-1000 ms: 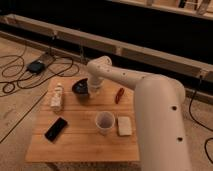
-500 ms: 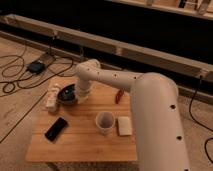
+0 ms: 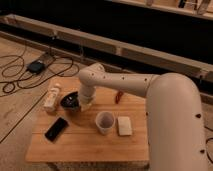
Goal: Drag the ceramic bowl in a circle
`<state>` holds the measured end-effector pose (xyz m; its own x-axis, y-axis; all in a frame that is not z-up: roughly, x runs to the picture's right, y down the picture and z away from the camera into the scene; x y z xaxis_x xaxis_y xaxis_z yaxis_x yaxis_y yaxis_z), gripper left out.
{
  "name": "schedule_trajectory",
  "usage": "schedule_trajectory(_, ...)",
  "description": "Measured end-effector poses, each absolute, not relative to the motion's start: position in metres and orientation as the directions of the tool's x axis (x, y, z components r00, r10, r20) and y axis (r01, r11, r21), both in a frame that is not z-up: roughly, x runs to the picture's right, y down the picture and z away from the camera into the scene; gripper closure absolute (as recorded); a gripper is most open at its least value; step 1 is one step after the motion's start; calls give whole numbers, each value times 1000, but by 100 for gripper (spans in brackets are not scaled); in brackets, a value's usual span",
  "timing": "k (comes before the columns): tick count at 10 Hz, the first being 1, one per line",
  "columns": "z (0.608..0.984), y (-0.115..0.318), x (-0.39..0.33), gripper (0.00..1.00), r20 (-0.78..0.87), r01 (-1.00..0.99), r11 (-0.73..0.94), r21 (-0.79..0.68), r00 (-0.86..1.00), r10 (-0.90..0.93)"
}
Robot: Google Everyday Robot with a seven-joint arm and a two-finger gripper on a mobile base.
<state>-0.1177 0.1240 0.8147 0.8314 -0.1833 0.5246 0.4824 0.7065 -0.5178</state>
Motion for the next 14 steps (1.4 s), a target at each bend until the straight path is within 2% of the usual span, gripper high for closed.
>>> schedule_trajectory(6,791,146,-46,100,368,339,694,-636,923,-113)
schedule_trajectory(9,798,141,-17,100,291,272,707,-653,952,-97)
schedule_trajectory(14,831,113,22,100,199,197,737,-647,976,-86)
